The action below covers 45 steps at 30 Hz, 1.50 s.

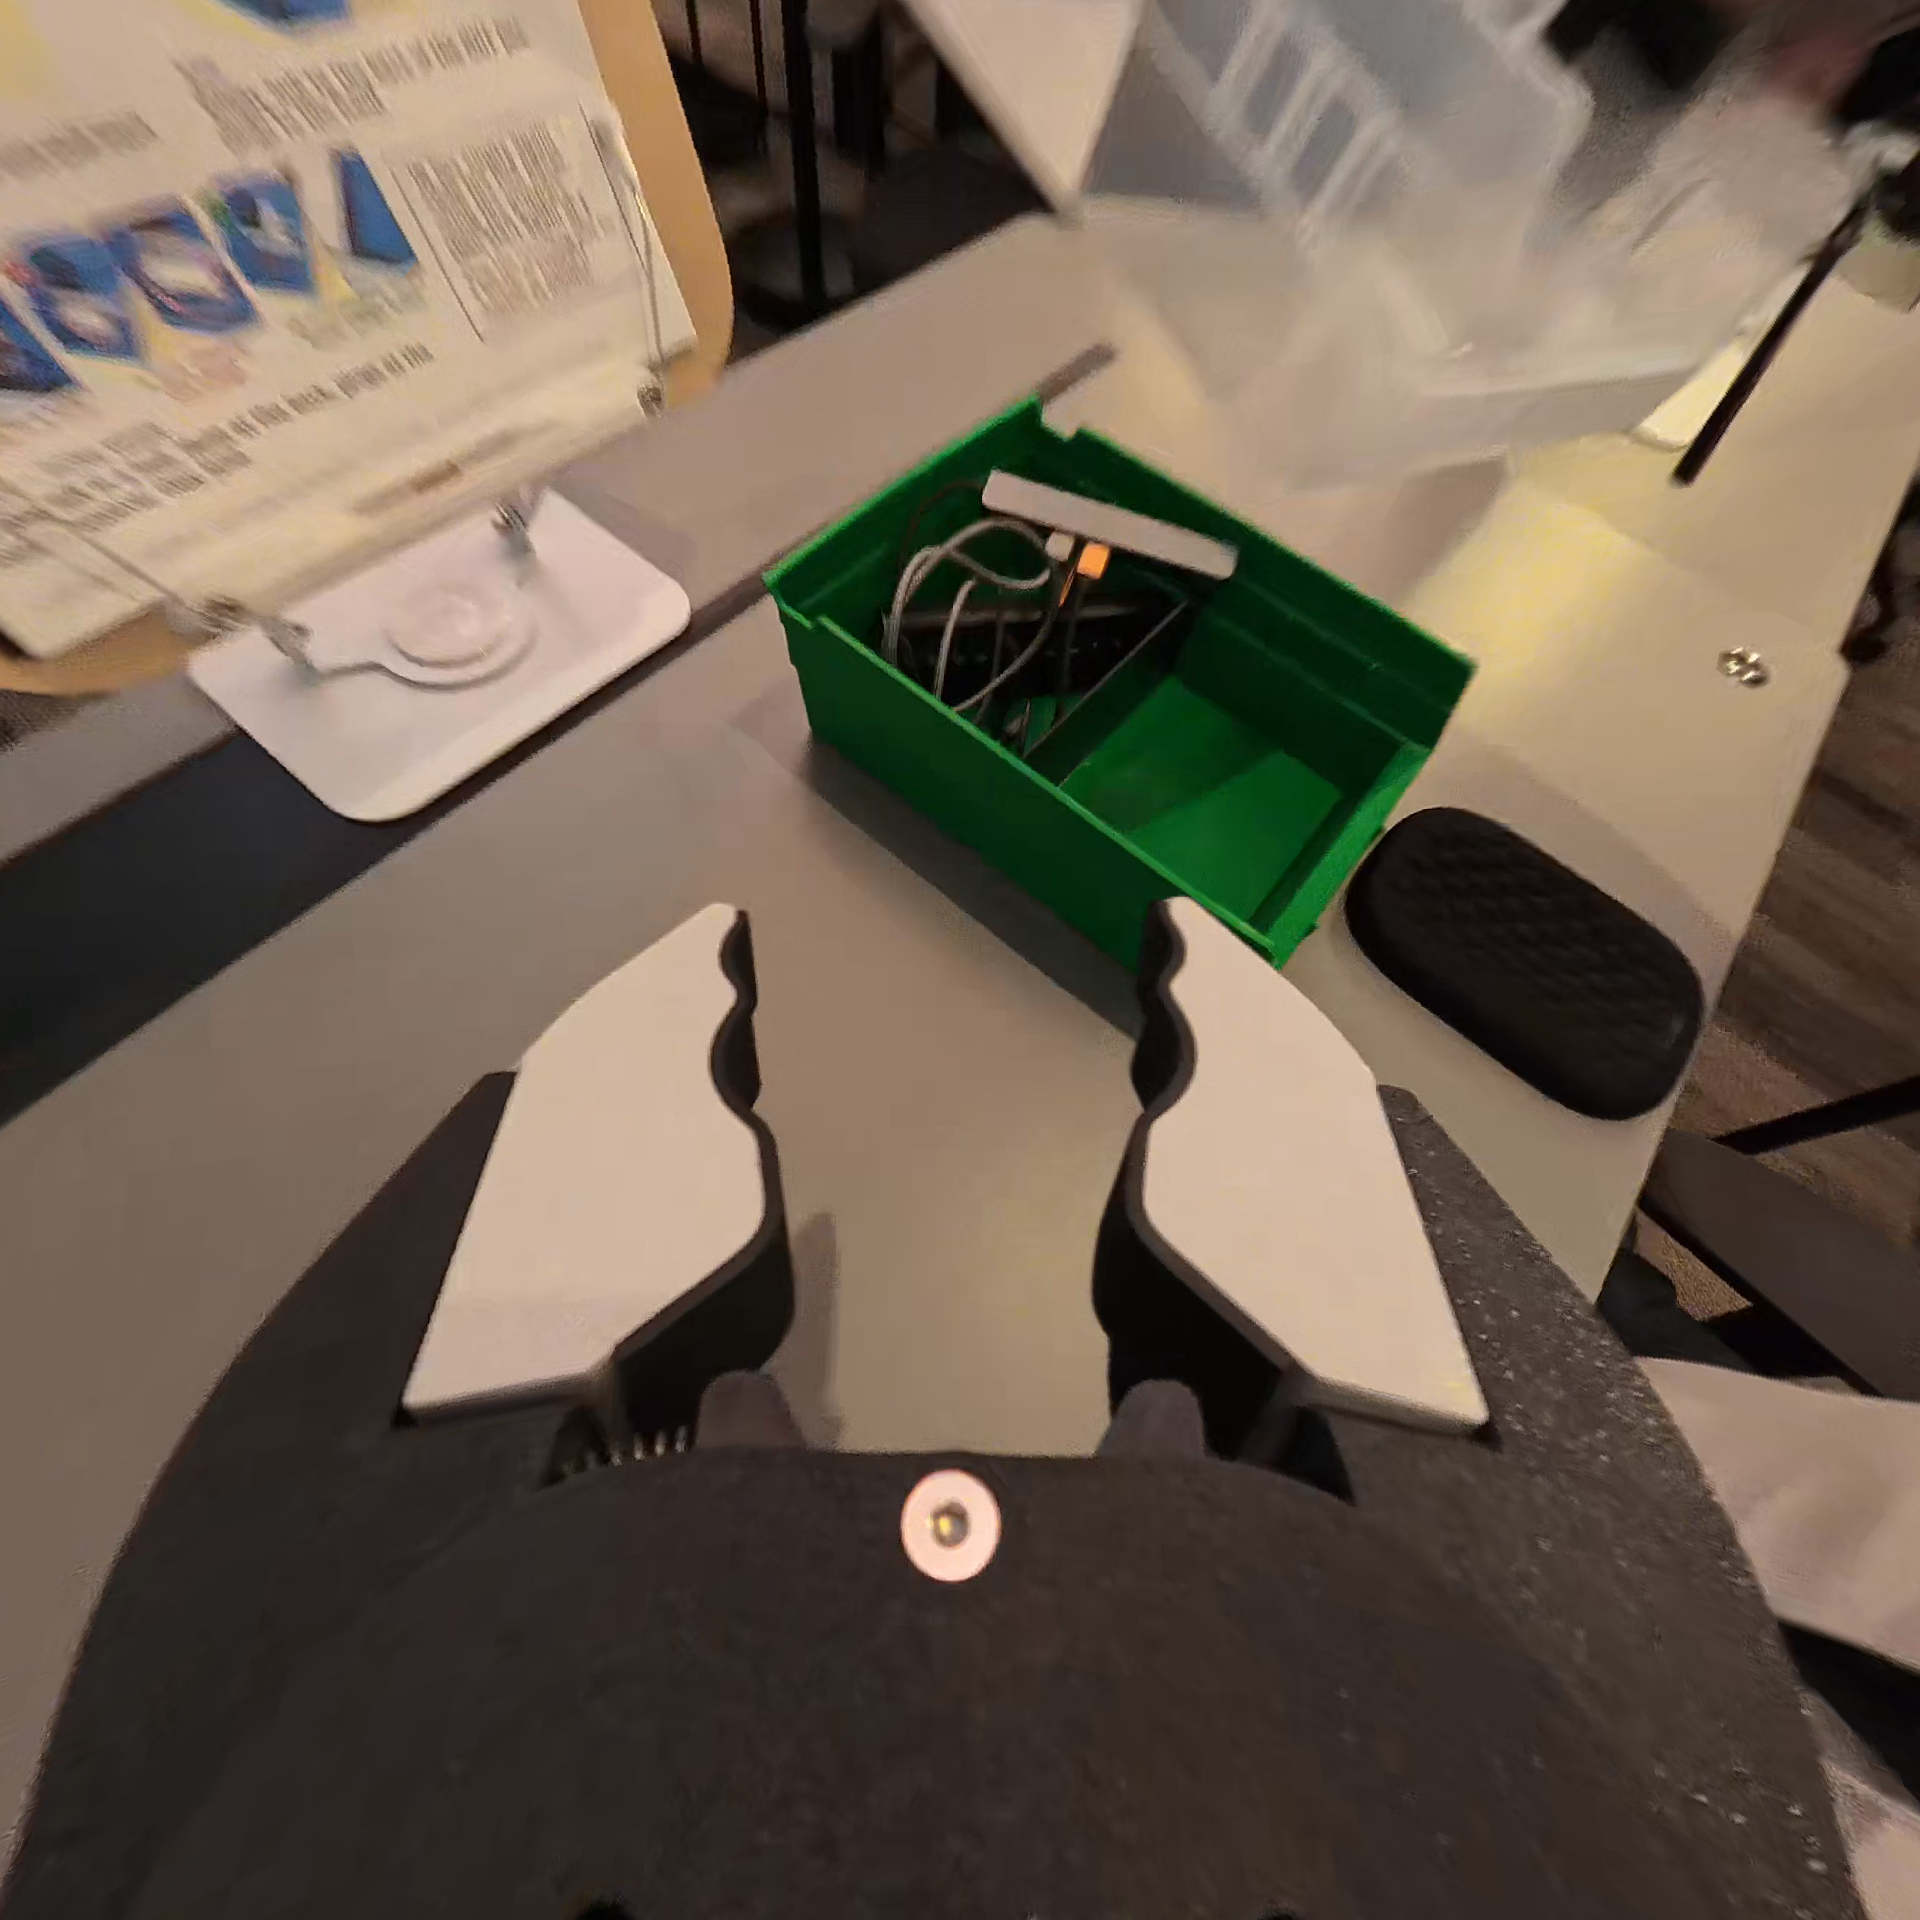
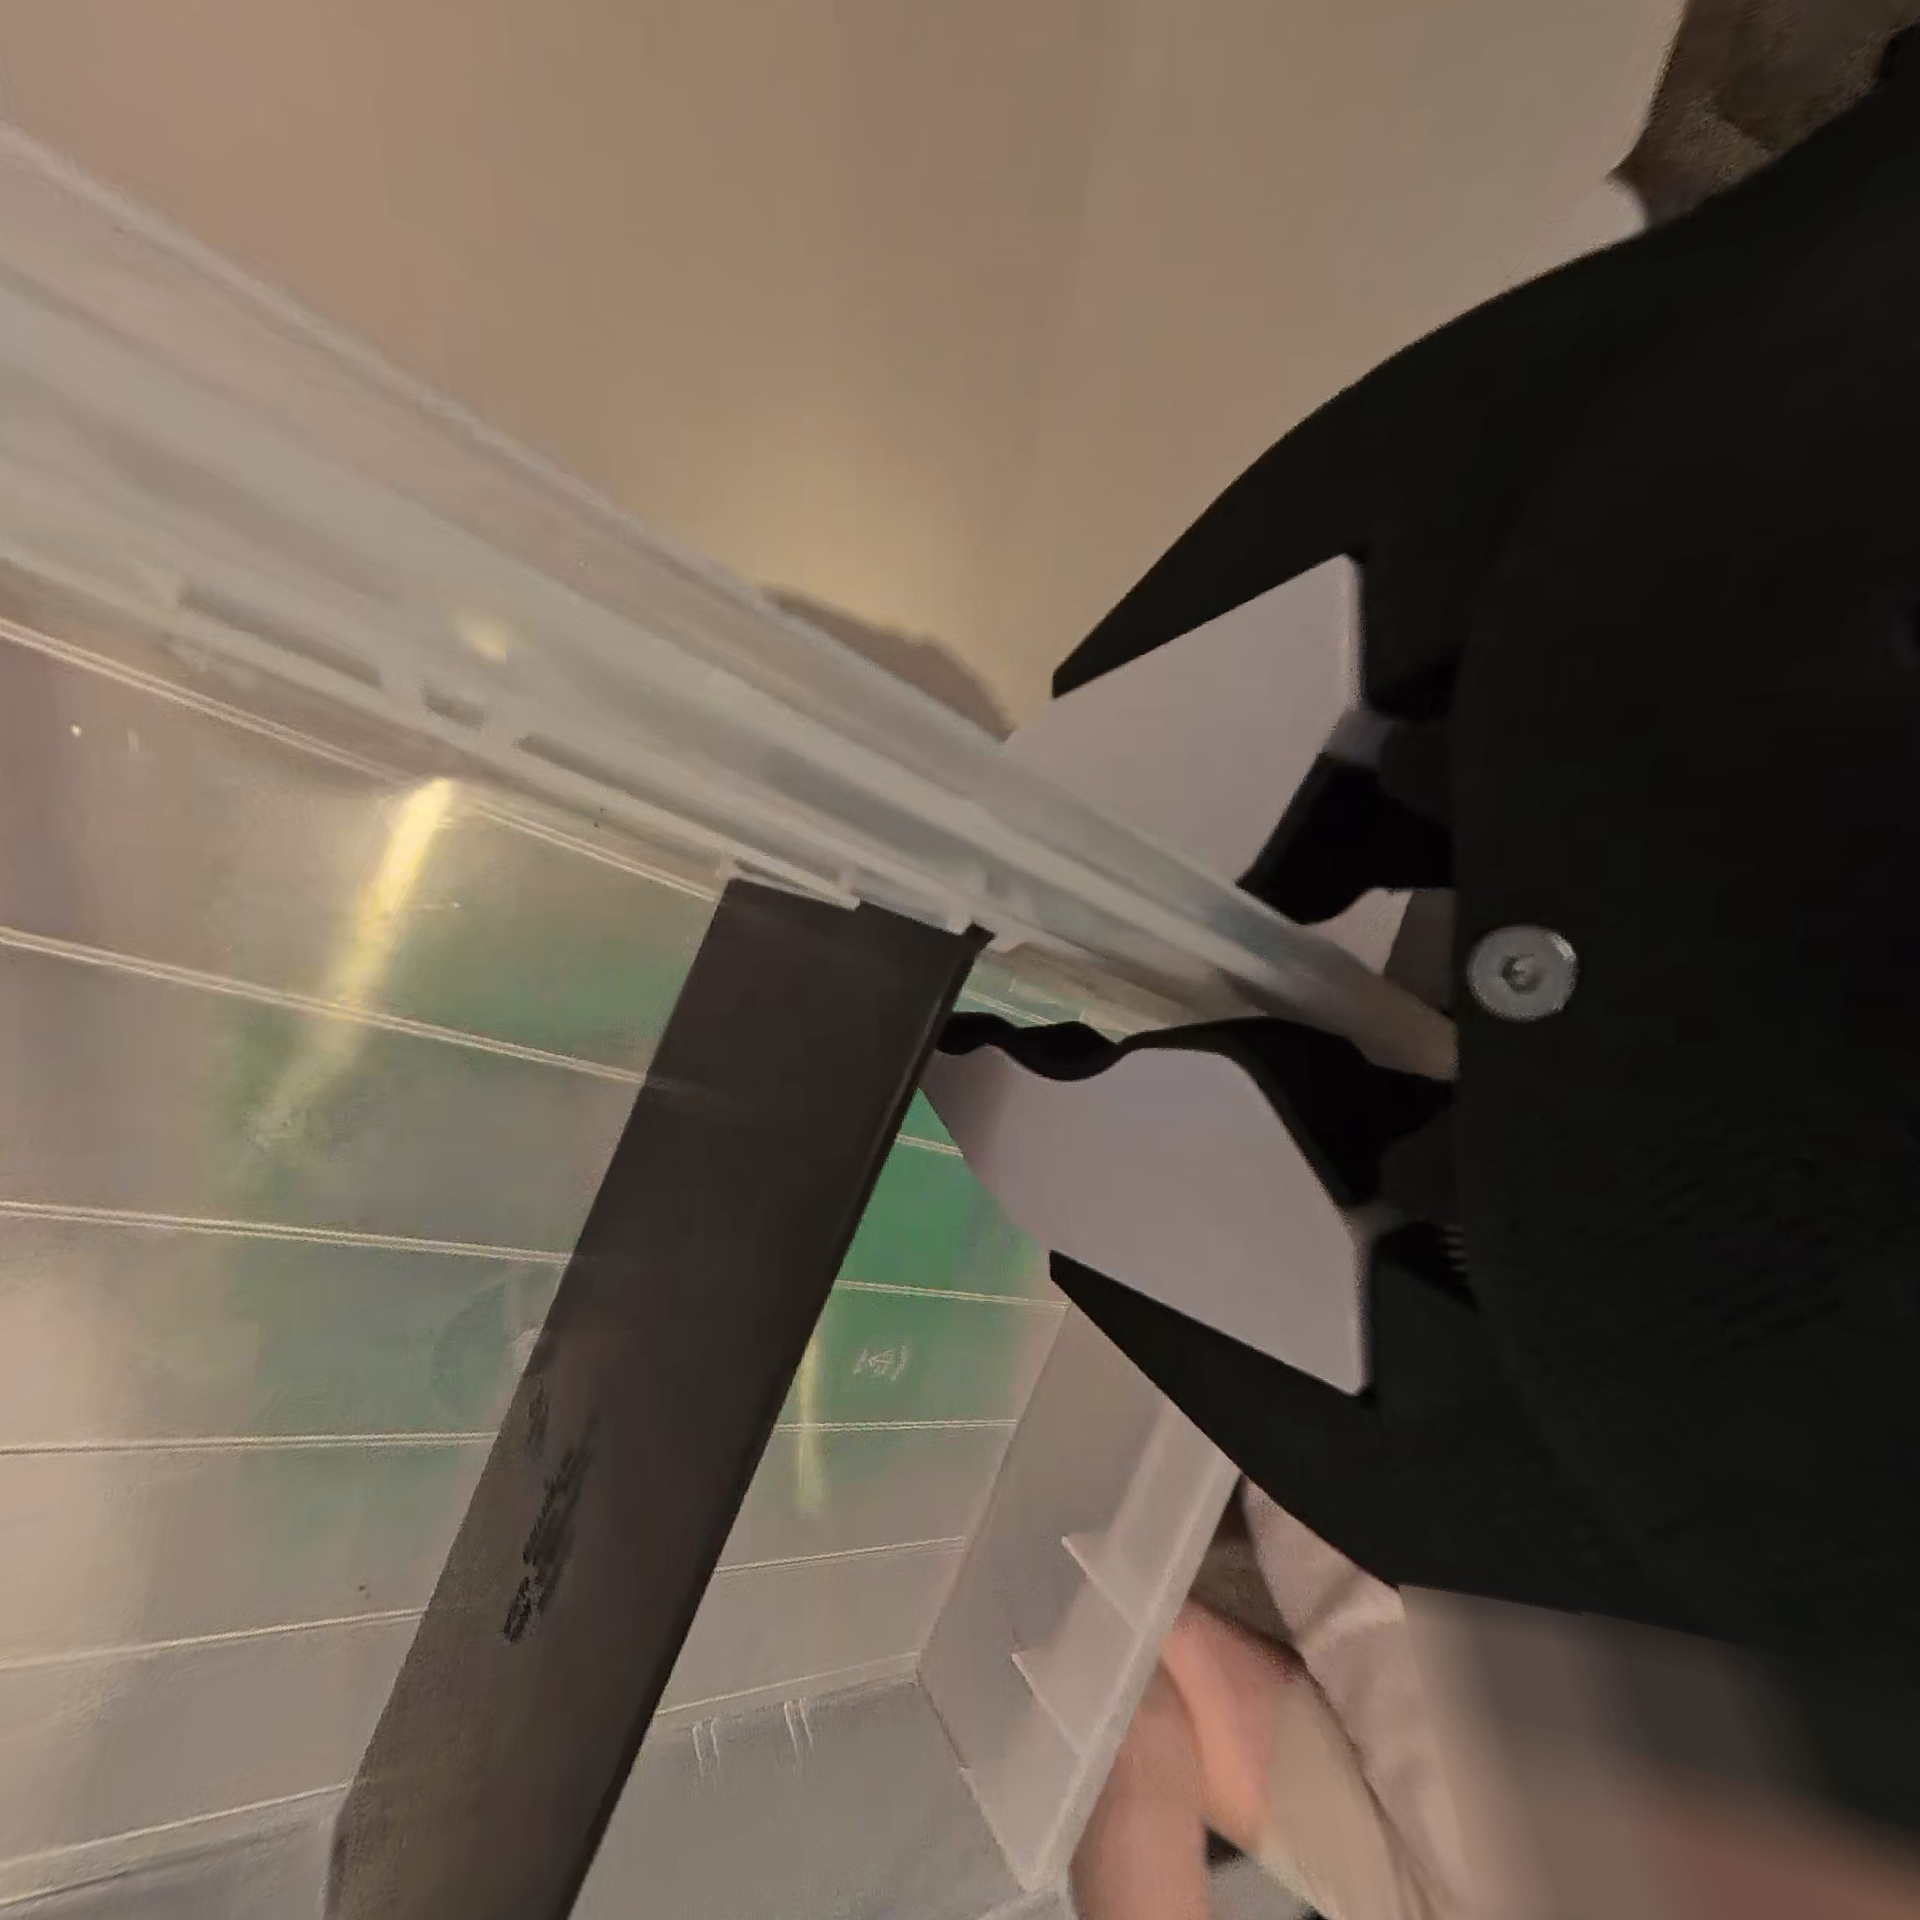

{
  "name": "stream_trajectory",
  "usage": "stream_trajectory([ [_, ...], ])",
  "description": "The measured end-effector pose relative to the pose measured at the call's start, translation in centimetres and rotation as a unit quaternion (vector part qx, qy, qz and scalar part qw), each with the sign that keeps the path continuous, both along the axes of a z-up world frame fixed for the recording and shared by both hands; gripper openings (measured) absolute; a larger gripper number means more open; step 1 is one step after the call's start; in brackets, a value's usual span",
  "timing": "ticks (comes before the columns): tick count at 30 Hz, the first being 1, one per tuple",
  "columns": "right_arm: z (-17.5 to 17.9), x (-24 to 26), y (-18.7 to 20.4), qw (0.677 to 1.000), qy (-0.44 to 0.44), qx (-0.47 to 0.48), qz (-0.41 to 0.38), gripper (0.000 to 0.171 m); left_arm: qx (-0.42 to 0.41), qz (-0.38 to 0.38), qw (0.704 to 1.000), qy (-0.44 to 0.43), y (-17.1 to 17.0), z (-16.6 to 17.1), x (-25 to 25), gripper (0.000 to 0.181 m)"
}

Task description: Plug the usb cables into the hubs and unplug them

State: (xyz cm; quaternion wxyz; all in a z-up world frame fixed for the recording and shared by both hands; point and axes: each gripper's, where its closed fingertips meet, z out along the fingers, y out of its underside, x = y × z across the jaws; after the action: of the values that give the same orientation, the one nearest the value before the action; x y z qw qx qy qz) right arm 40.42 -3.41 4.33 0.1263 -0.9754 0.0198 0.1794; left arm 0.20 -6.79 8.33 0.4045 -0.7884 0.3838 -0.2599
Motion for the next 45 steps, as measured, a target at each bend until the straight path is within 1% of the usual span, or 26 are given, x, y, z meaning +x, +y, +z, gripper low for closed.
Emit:
stream_trajectory([
  [2, -0.4, 5.2, -1.6, 0.999, -0.031, 0.005, -0.042, 0.016, -0.034, -0.012, 0.999, 0.026, 2.3, -3.0, 3.5, 0.087],
  [4, -1.5, 9.3, -3.5, 0.996, -0.044, 0.002, -0.079, 0.016, -0.08, -0.034, 0.996, 0.025, 3.7, -6.0, 7.6, 0.094],
  [5, -2.1, 10.9, -4.5, 0.994, -0.048, -0.002, -0.094, 0.016, -0.105, -0.048, 0.993, 0.015, 4.0, -7.5, 9.5, 0.101],
  [7, -3.5, 13.7, -6.5, 0.991, -0.055, -0.008, -0.12, 0.016, -0.149, -0.057, 0.987, 0.011, 4.4, -10.7, 12.1, 0.103],
  [9, -5.1, 15.8, -8.3, 0.989, -0.061, -0.015, -0.137, 0.016, -0.183, -0.062, 0.981, 0.023, 4.5, -13.5, 13.6, 0.105],
  [11, -6.8, 17.3, -9.9, 0.987, -0.064, -0.027, -0.146, 0.016, -0.2, -0.054, 0.977, 0.049, 4.9, -15.9, 14.1, 0.105],
  [13, -8.4, 18.3, -11.2, 0.986, -0.063, -0.04, -0.15, 0.016, -0.214, -0.054, 0.973, 0.07, 4.9, -17.6, 14.3, 0.101],
  [14, -9.2, 18.7, -11.7, 0.985, -0.063, -0.046, -0.151, 0.016, -0.225, -0.055, 0.969, 0.084, 4.9, -18.4, 14.3, 0.103],
  [15, -9.9, 19.0, -12.0, 0.985, -0.065, -0.051, -0.152, 0.016, -0.251, -0.071, 0.962, 0.074, 4.3, -18.5, 14.7, 0.105],
  [16, -10.6, 19.2, -12.3, 0.984, -0.069, -0.055, -0.152, 0.016, -0.277, -0.086, 0.955, 0.066, 3.8, -18.5, 14.9, 0.097],
  [18, -11.9, 19.4, -12.6, 0.984, -0.071, -0.066, -0.151, 0.016, -0.31, -0.095, 0.944, 0.063, 3.4, -18.8, 14.9, 0.094],
  [20, -13.0, 19.2, -12.5, 0.984, -0.066, -0.075, -0.15, 0.016, -0.339, -0.118, 0.932, 0.047, 2.8, -18.5, 15.1, 0.079],
  [23, -14.2, 18.5, -11.9, 0.985, -0.056, -0.075, -0.148, 0.016, -0.356, -0.138, 0.923, 0.037, 2.3, -18.1, 14.9, 0.062],
  [24, -14.5, 18.2, -11.6, 0.985, -0.053, -0.073, -0.146, 0.016, -0.358, -0.144, 0.922, 0.037, 2.3, -17.8, 14.6, 0.052],
  [25, -14.7, 17.9, -11.4, 0.986, -0.051, -0.071, -0.144, 0.016, -0.359, -0.15, 0.921, 0.038, 2.3, -17.6, 14.2, 0.045],
  [26, -14.9, 17.6, -11.2, 0.986, -0.048, -0.069, -0.141, 0.016, -0.359, -0.146, 0.921, 0.044, 2.6, -17.6, 13.5, 0.045],
  [28, -15.2, 17.0, -10.9, 0.987, -0.042, -0.067, -0.136, 0.016, -0.375, -0.139, 0.916, 0.044, 3.4, -17.4, 11.7, 0.036],
  [32, -15.9, 15.8, -10.6, 0.99, -0.039, -0.067, -0.121, 0.016, -0.399, -0.101, 0.911, 0.039, 5.5, -17.0, 6.8, 0.025],
  [34, -16.3, 15.2, -10.5, 0.991, -0.038, -0.067, -0.11, 0.016, -0.406, -0.083, 0.909, 0.047, 6.1, -16.9, 4.0, 0.023],
  [37, -16.7, 14.5, -10.5, 0.992, -0.037, -0.067, -0.098, 0.017, -0.385, -0.028, 0.921, 0.051, 7.9, -16.8, -0.2, 0.018],
  [39, -16.9, 14.1, -10.4, 0.993, -0.036, -0.066, -0.094, 0.017, -0.38, 0.01, 0.924, 0.045, 8.8, -16.8, -3.2, 0.016],
  [42, -17.6, 13.1, -10.1, 0.993, -0.027, -0.067, -0.091, 0.017, -0.389, 0.035, 0.92, 0.025, 9.1, -16.7, -7.8, 0.017],
  [45, -18.3, 11.3, -9.6, 0.994, -0.019, -0.069, -0.079, 0.017, -0.397, 0.088, 0.913, -0.016, 9.4, -16.6, -13.1, 0.019],
])
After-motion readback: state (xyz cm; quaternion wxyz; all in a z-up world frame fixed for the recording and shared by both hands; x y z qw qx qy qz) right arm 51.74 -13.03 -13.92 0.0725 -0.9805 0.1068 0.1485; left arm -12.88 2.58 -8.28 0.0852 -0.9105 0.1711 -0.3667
